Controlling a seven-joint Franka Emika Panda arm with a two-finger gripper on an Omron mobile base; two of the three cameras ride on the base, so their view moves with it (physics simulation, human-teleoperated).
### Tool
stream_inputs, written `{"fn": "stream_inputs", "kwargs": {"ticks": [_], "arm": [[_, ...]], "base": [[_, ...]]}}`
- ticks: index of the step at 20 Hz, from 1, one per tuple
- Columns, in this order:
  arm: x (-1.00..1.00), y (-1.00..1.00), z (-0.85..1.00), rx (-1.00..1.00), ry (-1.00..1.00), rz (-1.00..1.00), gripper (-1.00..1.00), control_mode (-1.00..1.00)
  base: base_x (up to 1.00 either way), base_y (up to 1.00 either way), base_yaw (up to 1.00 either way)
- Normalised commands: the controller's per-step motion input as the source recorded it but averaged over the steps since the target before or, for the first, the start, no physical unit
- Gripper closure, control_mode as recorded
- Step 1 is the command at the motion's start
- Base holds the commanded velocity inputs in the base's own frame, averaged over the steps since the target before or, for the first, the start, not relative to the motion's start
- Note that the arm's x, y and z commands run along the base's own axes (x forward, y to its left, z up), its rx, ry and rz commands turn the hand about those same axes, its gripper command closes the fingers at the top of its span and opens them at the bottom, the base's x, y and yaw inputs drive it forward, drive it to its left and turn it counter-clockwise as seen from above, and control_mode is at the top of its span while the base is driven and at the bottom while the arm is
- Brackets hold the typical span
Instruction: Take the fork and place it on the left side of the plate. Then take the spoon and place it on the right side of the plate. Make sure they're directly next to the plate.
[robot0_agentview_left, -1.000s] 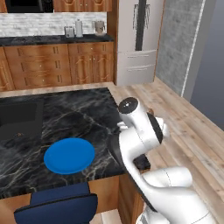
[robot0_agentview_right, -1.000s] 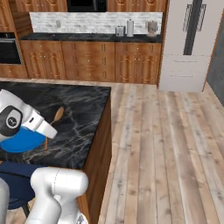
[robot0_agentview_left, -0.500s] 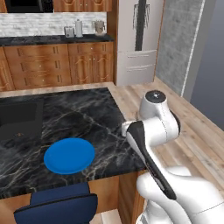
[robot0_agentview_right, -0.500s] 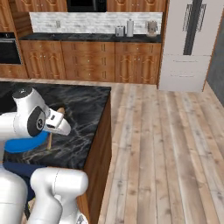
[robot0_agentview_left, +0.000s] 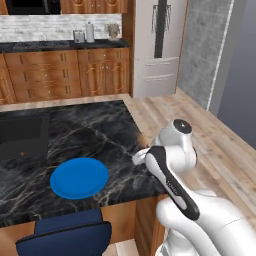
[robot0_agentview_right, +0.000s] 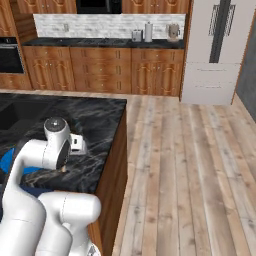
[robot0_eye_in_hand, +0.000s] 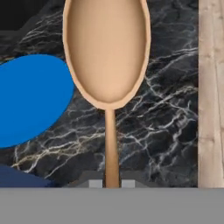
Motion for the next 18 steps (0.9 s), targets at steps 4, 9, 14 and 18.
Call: {"fn": "stream_inputs", "kwargs": {"ticks": [4, 9, 14, 18], "arm": [[0.58, 0.30, -0.39, 0.13, -0.02, 0.26, 1.00, -1.00], [0.60, 0.41, -0.28, 0.13, 0.01, 0.18, 1.00, -1.00], [0.51, 0.47, -0.15, 0.11, 0.13, 0.05, 1.00, -1.00], [0.31, 0.52, -0.10, 0.05, 0.30, 0.00, 1.00, -1.00]], "base": [[0.00, 0.00, 0.00], [0.00, 0.00, 0.00], [0.00, 0.00, 0.00], [0.00, 0.00, 0.00]]}}
